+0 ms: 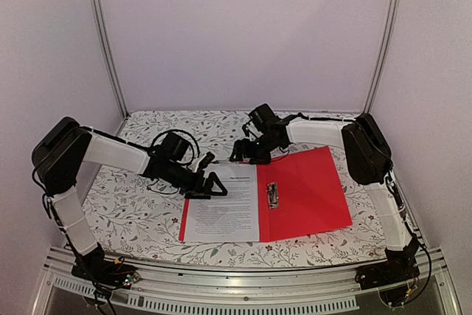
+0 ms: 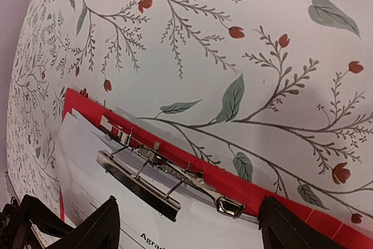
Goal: Put the files into the folder
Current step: Hold the folder with some files at the corner of the board.
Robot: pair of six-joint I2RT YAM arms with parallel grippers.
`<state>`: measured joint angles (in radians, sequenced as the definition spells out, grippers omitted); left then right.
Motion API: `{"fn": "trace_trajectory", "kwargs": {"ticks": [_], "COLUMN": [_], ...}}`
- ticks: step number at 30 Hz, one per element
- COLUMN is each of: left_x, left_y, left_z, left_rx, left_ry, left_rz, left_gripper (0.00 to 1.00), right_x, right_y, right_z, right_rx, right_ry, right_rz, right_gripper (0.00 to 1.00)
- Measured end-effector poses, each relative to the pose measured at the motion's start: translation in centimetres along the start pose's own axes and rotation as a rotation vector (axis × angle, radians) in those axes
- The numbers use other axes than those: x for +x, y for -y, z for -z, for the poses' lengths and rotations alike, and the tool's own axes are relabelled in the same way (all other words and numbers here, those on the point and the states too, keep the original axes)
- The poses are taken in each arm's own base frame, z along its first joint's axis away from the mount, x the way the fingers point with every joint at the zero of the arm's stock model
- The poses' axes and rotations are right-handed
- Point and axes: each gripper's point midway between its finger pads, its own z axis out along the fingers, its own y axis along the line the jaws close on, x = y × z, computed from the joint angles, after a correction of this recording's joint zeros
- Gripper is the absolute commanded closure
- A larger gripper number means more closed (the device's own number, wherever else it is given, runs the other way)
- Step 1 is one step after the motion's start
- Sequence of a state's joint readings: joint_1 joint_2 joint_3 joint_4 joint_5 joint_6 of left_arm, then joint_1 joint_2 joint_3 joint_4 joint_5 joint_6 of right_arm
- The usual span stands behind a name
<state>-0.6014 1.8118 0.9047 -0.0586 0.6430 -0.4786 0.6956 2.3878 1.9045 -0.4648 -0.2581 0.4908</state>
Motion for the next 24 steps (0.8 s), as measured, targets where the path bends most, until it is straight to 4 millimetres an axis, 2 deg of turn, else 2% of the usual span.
{"fn": "trace_trajectory", "kwargs": {"ticks": [24], "left_x": [0.0], "left_y": [0.0], "left_z": [0.0], "left_rx": [-0.001], "left_ry": [-0.003], "left_rz": [0.001], "left_gripper": [0.0], "right_x": [-0.8], "right_y": [-2.2], "right_z": [0.0], "right_rx": [-0.13], "right_ry": [0.014], "right_rz": [-0.015], "right_gripper": [0.19]}}
